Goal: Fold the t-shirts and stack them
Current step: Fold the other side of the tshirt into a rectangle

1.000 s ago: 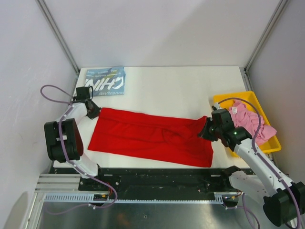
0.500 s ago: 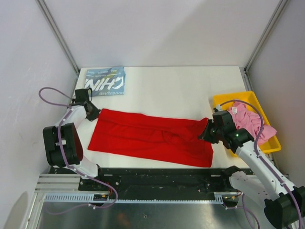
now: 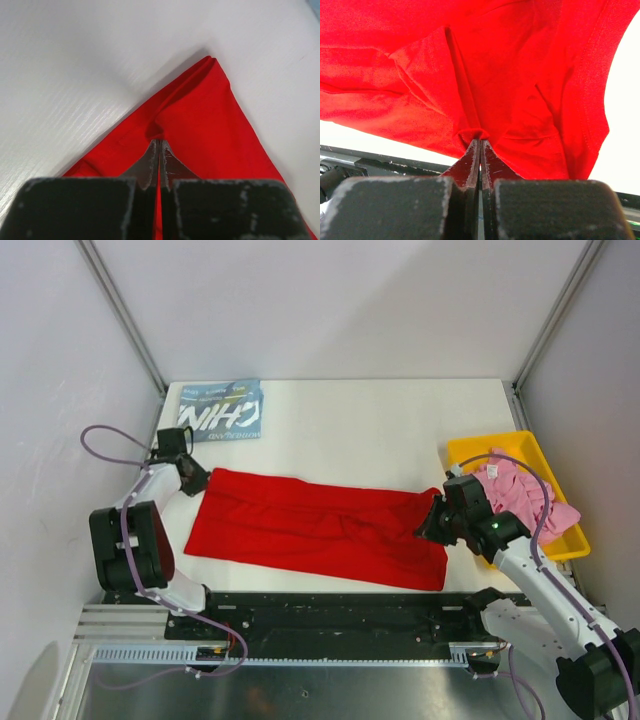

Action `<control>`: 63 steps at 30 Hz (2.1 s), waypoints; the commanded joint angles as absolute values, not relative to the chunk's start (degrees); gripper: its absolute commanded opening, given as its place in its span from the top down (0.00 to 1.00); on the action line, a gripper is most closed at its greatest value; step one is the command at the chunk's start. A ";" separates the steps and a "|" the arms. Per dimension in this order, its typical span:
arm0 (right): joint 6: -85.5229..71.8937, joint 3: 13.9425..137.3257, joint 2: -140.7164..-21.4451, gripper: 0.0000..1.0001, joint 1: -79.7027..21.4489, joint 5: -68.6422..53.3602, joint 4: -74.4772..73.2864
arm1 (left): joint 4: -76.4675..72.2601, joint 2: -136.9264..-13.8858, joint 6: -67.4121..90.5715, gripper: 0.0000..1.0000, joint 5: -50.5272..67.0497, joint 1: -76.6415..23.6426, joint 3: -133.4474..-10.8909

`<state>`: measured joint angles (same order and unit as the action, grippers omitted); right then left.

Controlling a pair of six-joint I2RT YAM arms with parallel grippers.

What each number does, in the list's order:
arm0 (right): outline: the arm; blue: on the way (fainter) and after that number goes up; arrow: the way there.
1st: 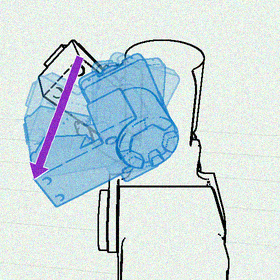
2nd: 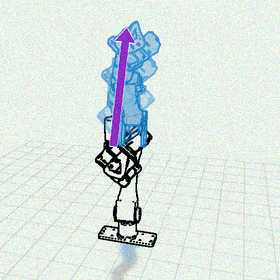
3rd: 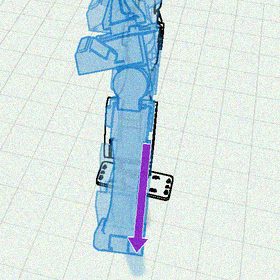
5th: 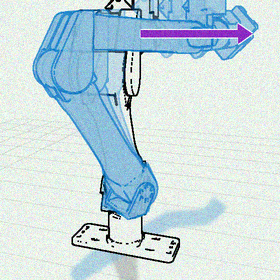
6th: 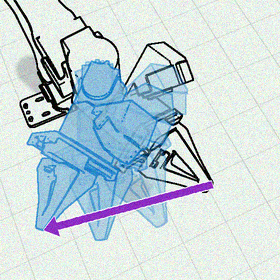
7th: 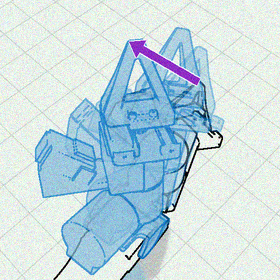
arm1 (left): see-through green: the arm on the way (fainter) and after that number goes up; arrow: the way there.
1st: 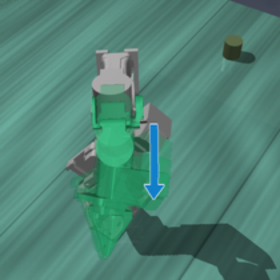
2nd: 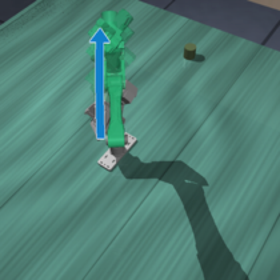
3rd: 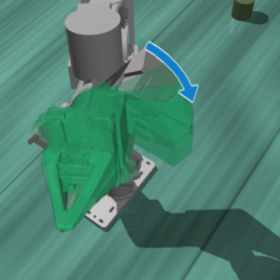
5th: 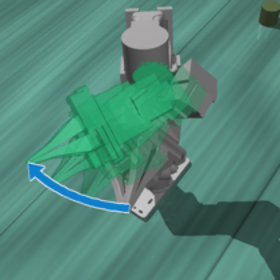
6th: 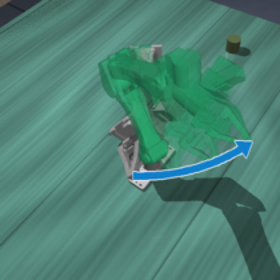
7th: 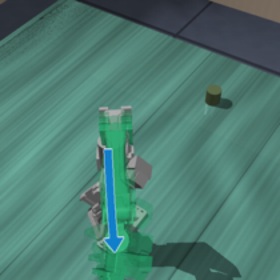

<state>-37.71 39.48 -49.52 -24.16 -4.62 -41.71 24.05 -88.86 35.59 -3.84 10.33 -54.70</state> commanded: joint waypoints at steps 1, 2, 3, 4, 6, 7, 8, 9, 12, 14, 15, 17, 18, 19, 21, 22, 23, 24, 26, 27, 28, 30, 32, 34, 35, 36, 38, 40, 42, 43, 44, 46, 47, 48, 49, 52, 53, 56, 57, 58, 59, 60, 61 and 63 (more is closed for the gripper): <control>-38.55 39.55 -48.82 1.00 -24.43 -5.47 -41.50 | 24.20 -84.65 35.20 1.00 -3.69 11.10 -54.67; -38.66 39.55 -48.84 1.00 -24.43 -5.50 -41.63 | 24.32 -84.29 35.18 1.00 -3.78 11.22 -54.54; -38.75 39.55 -48.77 1.00 -24.43 -5.56 -41.73 | 24.42 -83.90 35.17 1.00 -3.82 11.37 -54.30; -38.84 39.55 -48.55 1.00 -24.43 -5.59 -41.83 | 24.47 -83.52 35.07 1.00 -3.85 11.53 -54.04; -39.00 39.55 -48.04 1.00 -24.43 -5.73 -42.05 | 24.57 -83.00 34.96 1.00 -3.71 11.85 -53.41; -39.14 39.55 -47.80 1.00 -24.39 -5.85 -42.21 | 24.59 -82.76 34.93 1.00 -3.61 11.99 -53.16; -39.26 39.55 -47.54 1.00 -24.37 -6.13 -42.33 | 24.64 -82.51 34.87 1.00 -3.65 12.15 -52.90; -39.36 39.55 -47.28 1.00 -24.36 -6.36 -42.48 | 24.67 -82.30 34.84 1.00 -3.72 12.31 -52.60; -39.71 39.55 -46.64 1.00 -24.39 -6.77 -43.09 | 24.79 -81.94 34.67 1.00 -3.98 12.62 -51.87; -39.81 39.48 -46.57 1.00 -24.58 -6.72 -43.60 | 24.79 -81.68 34.75 1.00 -4.14 12.89 -51.40; -39.77 39.47 -46.62 1.00 -24.68 -6.61 -43.77 | 24.79 -81.66 34.78 1.00 -4.22 12.95 -51.23; -39.69 39.42 -46.81 1.00 -24.89 -6.47 -43.86 | 24.85 -81.94 34.84 1.00 -4.20 13.06 -50.93; -39.71 39.31 -46.92 1.00 -25.01 -6.44 -43.81 | 24.91 -82.19 34.95 1.00 -4.16 13.08 -50.78; -39.76 39.17 -47.01 1.00 -25.16 -6.47 -43.75 | 24.85 -82.40 35.14 1.00 -4.19 13.13 -50.61; -39.98 38.84 -47.09 1.00 -25.49 -6.41 -43.65 | 24.80 -82.59 35.53 1.00 -4.30 13.21 -50.16; -40.07 38.71 -47.05 1.00 -25.58 -6.32 -43.76 | 24.88 -82.60 35.65 1.00 -4.26 13.37 -50.04; -40.16 38.74 -46.91 1.00 -25.67 -6.19 -43.94 | 24.92 -82.65 35.71 1.00 -4.20 13.50 -49.98; -40.25 38.75 -46.70 1.00 -25.66 -5.95 -44.16 | 24.90 -82.64 35.70 1.00 -4.25 13.65 -49.95; -40.39 38.76 -45.97 1.00 -25.58 -5.73 -44.59 | 24.99 -82.49 35.64 1.00 -4.25 13.83 -50.04; -40.45 38.80 -45.71 1.00 -25.44 -5.81 -44.75 | 25.06 -82.42 35.58 1.00 -4.23 13.90 -50.16; -40.57 38.82 -45.49 1.00 -25.38 -5.89 -44.92 | 25.10 -82.26 35.54 1.00 -4.27 13.98 -50.21; -40.88 38.89 -45.17 1.00 -25.33 -6.13 -45.09 | 25.41 -81.74 35.52 1.00 -4.39 14.11 -50.26; -41.05 38.92 -44.87 1.00 -25.32 -6.21 -45.09 | 25.65 -81.12 35.51 1.00 -4.52 14.29 -50.20; -41.05 38.93 -44.90 1.00 -25.31 -6.19 -45.18 | 25.84 -80.64 35.51 1.00 -4.76 14.41 -50.06; -41.05 38.93 -45.08 1.00 -25.36 -6.21 -45.22 | 25.93 -80.53 35.46 1.00 -4.75 14.41 -49.99; -41.00 38.93 -45.39 1.00 -25.38 -6.23 -45.29 | 26.01 -80.61 35.44 1.00 -4.75 14.46 -49.91; -40.97 38.89 -46.00 1.00 -25.66 -5.97 -45.34 | 26.04 -80.88 35.54 1.00 -4.68 14.53 -49.50; -41.00 38.77 -46.33 1.00 -25.88 -5.73 -45.24 | 26.09 -81.26 35.89 1.00 -4.88 14.55 -48.92; -41.14 38.39 -46.43 1.00 -26.05 -5.65 -45.08 | 26.10 -81.79 36.35 1.00 -5.15 14.62 -48.42; -41.27 38.05 -46.46 1.00 -26.08 -5.64 -44.95 | 26.10 -82.12 36.63 1.00 -5.21 14.65 -48.20; -41.47 37.61 -46.52 1.00 -26.13 -5.68 -44.84 | 26.10 -82.59 36.95 1.00 -5.24 14.80 -48.01; -42.09 36.67 -46.68 1.00 -26.20 -5.95 -44.65 | 26.15 -83.55 37.58 1.00 -5.18 15.08 -47.60; -42.36 36.22 -46.67 1.00 -26.28 -6.05 -44.61 | 26.13 -83.96 37.82 1.00 -5.05 15.19 -47.44; -42.58 35.86 -46.58 1.00 -26.37 -6.19 -44.58 | 26.11 -84.43 37.98 1.00 -4.90 15.15 -47.32; -42.74 35.64 -46.45 1.00 -26.41 -6.21 -44.62 | 26.11 -84.76 38.15 1.00 -4.69 15.18 -47.26; -42.81 35.49 -45.68 1.00 -26.41 -6.14 -44.47 | 26.06 -85.03 38.41 1.00 -4.56 15.17 -47.25; -42.80 35.54 -45.56 1.00 -26.34 -6.28 -44.38 | 26.04 -84.83 38.41 1.00 -4.65 15.19 -47.35; -42.96 35.85 -44.96 1.00 -26.29 -6.40 -44.57 | 26.12 -83.58 38.29 1.00 -5.39 15.32 -47.68; -42.97 36.03 -44.76 1.00 -26.24 -6.41 -44.74 | 26.11 -83.14 38.13 1.00 -5.47 15.44 -47.92; -42.97 36.30 -44.53 1.00 -26.17 -6.28 -45.05 | 26.24 -82.79 37.92 1.00 -5.55 15.54 -48.22; -42.84 36.56 -44.32 1.00 -25.96 -6.17 -45.42 | 26.35 -82.57 37.72 1.00 -5.54 15.68 -48.54; -42.74 36.83 -44.14 1.00 -25.72 -6.12 -45.74 | 26.44 -82.55 37.49 1.00 -5.58 15.84 -48.84; -42.64 37.00 -44.00 1.00 -25.56 -6.14 -46.07 | 26.58 -82.58 37.38 1.00 -5.60 15.96 -49.07; -42.54 37.13 -43.74 1.00 -25.09 -6.32 -46.63 | 26.79 -82.78 37.23 1.00 -5.62 16.12 -49.20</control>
